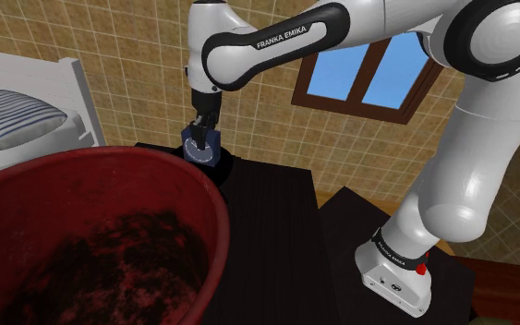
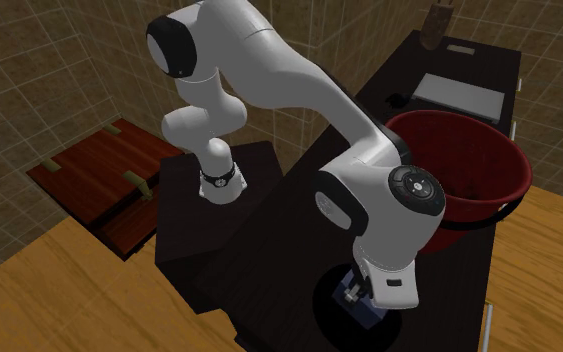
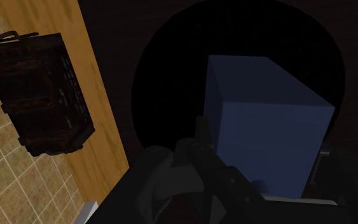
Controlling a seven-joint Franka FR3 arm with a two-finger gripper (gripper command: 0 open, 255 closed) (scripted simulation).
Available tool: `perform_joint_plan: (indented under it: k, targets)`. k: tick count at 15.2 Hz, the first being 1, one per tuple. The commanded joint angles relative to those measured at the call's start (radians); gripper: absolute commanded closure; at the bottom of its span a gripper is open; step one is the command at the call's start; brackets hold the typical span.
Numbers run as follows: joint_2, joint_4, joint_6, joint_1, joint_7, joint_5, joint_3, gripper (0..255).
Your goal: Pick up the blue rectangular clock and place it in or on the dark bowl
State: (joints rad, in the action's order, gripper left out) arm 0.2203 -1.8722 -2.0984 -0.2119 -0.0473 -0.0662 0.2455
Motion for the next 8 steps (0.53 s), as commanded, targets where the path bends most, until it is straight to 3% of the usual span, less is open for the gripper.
perform_joint_plan:
  k: [1,2,8]
  targets:
    - [0.000,-0.001,0.000,0.000,0.000,0.000,0.000,255]
    - [0.001,0.000,0.000,0.000,0.000,0.000,0.000,0]
    - [-0.012,0.017,0.030,0.001,-0.003,0.004,0.001,0]
